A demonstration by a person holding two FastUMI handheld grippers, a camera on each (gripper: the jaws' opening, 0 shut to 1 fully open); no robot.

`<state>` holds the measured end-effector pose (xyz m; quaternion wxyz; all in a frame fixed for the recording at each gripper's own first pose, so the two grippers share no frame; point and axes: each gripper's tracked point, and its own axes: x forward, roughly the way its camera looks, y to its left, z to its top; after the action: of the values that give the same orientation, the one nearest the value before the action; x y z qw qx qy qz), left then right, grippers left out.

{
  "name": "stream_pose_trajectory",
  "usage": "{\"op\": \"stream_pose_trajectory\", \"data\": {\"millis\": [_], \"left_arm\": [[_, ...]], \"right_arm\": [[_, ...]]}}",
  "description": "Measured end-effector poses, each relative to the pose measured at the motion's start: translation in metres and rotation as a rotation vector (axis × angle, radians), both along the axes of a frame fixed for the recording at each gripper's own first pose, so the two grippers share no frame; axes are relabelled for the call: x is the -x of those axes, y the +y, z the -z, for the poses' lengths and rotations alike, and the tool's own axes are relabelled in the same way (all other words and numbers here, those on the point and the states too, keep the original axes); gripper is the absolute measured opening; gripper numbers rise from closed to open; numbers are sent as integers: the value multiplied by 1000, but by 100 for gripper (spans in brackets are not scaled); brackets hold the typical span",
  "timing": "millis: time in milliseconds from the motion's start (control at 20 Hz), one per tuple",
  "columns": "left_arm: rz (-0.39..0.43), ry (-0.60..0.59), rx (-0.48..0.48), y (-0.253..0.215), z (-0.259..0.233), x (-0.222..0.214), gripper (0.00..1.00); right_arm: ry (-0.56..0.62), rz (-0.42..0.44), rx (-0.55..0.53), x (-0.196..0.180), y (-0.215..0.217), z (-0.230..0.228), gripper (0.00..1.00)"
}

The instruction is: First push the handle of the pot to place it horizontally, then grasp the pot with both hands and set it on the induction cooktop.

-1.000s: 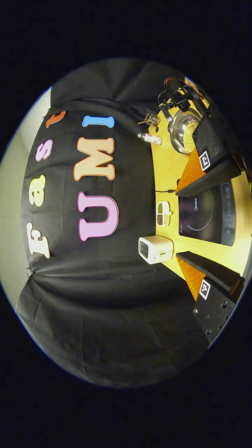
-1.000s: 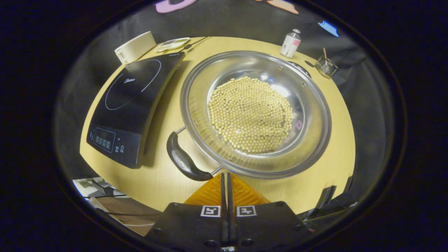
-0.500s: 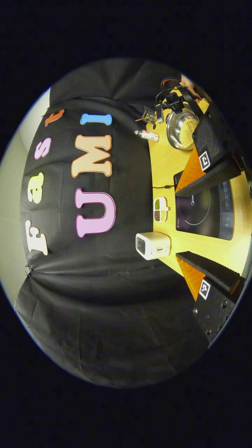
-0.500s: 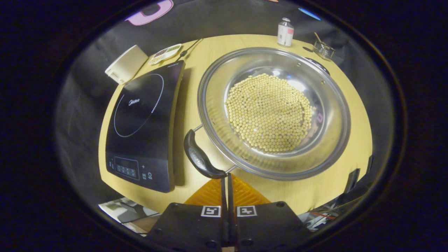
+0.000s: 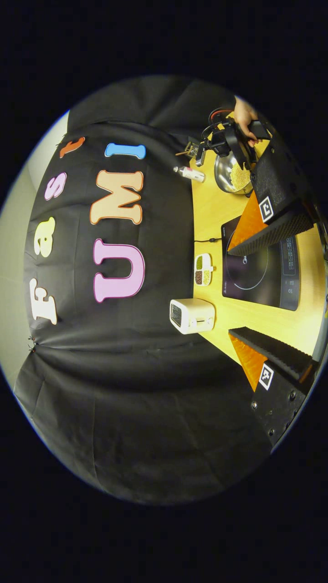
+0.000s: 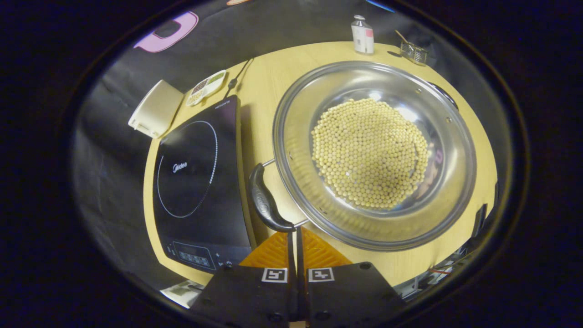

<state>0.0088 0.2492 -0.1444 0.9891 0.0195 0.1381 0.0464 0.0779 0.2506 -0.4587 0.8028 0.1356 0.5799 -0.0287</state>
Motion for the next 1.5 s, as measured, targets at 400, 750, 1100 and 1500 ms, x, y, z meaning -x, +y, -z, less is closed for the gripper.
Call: {"op": "stream_pose_trajectory", "data": {"millis": [400,750,1100,1500], "left_arm": [[-1,-4,-9,-5,-2,-1,96],[-6,11,44,-6,8,-1,96],[-15,65,65,-1,29,-1,96],[61,165,191,-29,61,1,96]], "right_arm": [[-15,15,11,-33,14,1,3],[-9,-9,3,-40,18,1,2],[-65,-55,-29,-22,10,-30,0],[-126,-117,-61,20,-31,-78,3]]}}
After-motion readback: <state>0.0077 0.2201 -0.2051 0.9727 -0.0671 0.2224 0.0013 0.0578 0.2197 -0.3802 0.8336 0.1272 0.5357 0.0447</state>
